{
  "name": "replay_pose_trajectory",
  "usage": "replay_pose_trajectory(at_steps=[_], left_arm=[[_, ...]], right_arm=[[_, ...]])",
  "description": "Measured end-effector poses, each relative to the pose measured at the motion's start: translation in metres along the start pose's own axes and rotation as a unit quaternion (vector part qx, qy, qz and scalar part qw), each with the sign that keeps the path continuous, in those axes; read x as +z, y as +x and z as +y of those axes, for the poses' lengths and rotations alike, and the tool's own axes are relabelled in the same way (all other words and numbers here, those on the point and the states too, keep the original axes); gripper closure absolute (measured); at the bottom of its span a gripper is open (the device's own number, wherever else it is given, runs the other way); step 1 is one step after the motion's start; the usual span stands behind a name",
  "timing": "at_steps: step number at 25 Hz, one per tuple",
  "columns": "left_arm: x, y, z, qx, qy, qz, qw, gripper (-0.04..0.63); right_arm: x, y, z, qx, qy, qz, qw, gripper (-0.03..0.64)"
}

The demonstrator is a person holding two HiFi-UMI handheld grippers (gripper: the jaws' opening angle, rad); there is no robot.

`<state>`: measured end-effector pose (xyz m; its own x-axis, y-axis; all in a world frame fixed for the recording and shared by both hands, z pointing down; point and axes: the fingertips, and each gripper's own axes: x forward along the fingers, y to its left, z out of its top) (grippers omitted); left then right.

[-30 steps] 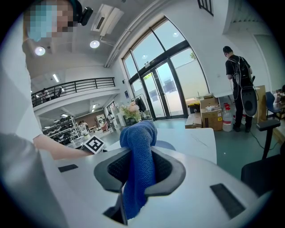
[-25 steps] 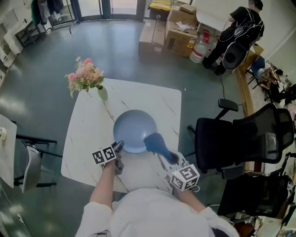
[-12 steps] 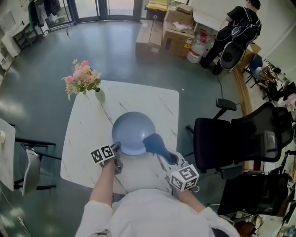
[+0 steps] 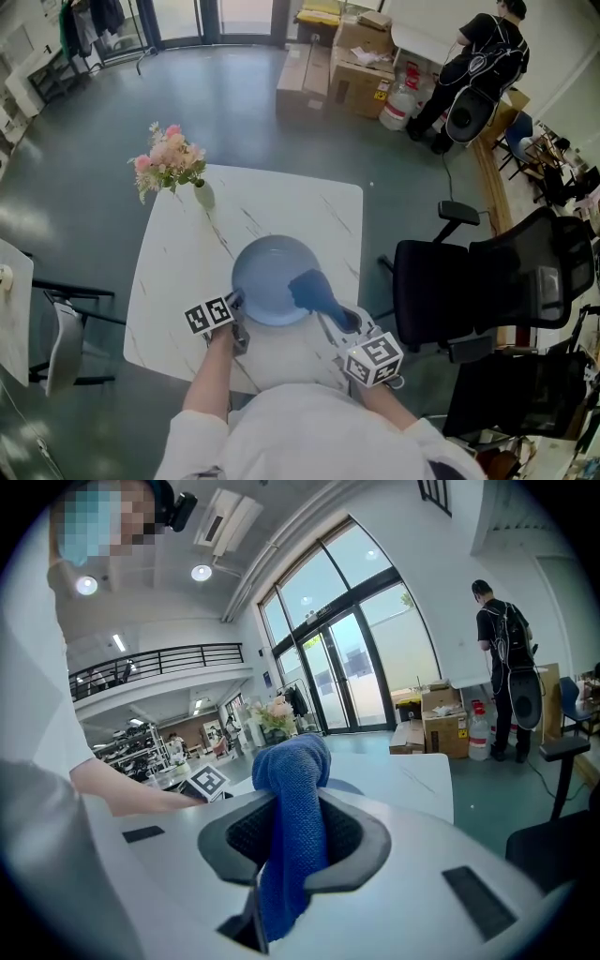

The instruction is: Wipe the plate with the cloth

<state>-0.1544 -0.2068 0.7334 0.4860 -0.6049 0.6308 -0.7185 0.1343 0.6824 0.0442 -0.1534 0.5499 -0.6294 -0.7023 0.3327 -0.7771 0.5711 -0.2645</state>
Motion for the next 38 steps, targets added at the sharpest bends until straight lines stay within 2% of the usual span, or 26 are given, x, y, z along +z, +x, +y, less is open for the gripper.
replay_pose_trajectory(at_steps=[5, 12, 23, 32, 38], left_arm=[[0.006, -0.016, -0.013, -0.009, 0.017, -0.026, 0.9995, 0.549], [0.018, -0.04, -0.038, -0.046, 0.022, -0.066, 0.9965, 0.549], [0.033, -0.086, -0.094, -0.093, 0.063, -0.137, 0.9841, 0.549], [0.023, -0.115, -0.129, -0.116, 0.098, -0.161, 0.9751, 0.549], [0.021, -0.126, -0.141, -0.113, 0.133, -0.174, 0.9692, 0.549]], right_arm=[[0.002, -0.001, 0.002, 0.003, -0.002, -0.005, 1.0, 0.525], [0.011, 0.001, 0.003, 0.009, -0.017, -0.014, 1.0, 0.525], [0.04, 0.012, 0.002, 0.007, -0.056, -0.035, 0.998, 0.525], [0.048, 0.008, -0.007, -0.008, -0.065, -0.041, 0.997, 0.525], [0.049, 0.012, -0.006, -0.01, -0.078, -0.029, 0.996, 0.525]])
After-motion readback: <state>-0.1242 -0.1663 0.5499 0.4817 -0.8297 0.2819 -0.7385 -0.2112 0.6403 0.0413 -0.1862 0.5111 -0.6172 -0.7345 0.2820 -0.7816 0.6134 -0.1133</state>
